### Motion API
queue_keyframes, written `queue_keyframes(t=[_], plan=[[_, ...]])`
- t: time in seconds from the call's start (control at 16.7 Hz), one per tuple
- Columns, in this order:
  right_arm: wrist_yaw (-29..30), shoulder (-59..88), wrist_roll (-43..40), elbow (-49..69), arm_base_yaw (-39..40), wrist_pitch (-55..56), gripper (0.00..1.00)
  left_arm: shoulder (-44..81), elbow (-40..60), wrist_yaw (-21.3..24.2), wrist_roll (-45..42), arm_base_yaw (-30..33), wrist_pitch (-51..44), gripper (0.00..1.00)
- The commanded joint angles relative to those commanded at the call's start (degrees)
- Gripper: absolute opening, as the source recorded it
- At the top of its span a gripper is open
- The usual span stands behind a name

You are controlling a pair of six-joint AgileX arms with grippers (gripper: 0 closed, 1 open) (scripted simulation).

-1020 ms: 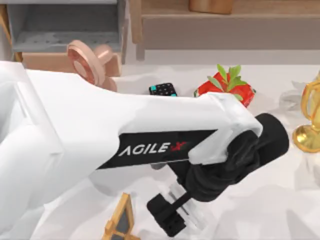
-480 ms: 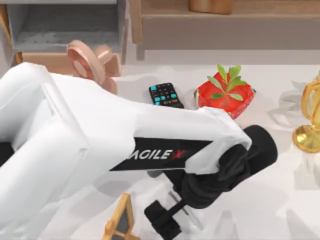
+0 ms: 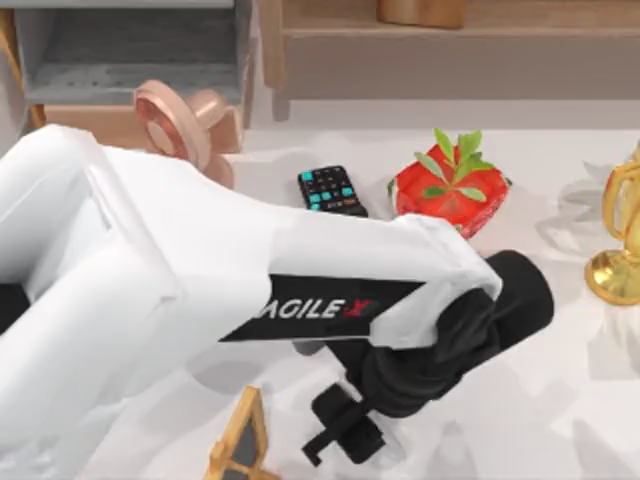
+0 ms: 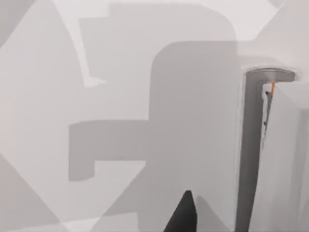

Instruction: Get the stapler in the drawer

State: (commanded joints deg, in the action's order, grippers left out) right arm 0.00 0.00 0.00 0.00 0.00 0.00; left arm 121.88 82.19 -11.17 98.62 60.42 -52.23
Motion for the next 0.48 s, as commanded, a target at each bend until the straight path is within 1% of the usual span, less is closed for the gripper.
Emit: queue_keyframes(t=[0.24,0.3,0.48], plan=[[0.0,0.0,0.0,0.0,0.0,0.0,1.00,0.0,0.0,0.0,0.0,0.0,0.0,0.02],[0.0,0.0,0.0,0.0,0.0,0.0,1.00,0.0,0.0,0.0,0.0,0.0,0.0,0.00],[0.0,0.0,0.0,0.0,0.0,0.0,1.00,0.0,0.0,0.0,0.0,0.0,0.0,0.00]])
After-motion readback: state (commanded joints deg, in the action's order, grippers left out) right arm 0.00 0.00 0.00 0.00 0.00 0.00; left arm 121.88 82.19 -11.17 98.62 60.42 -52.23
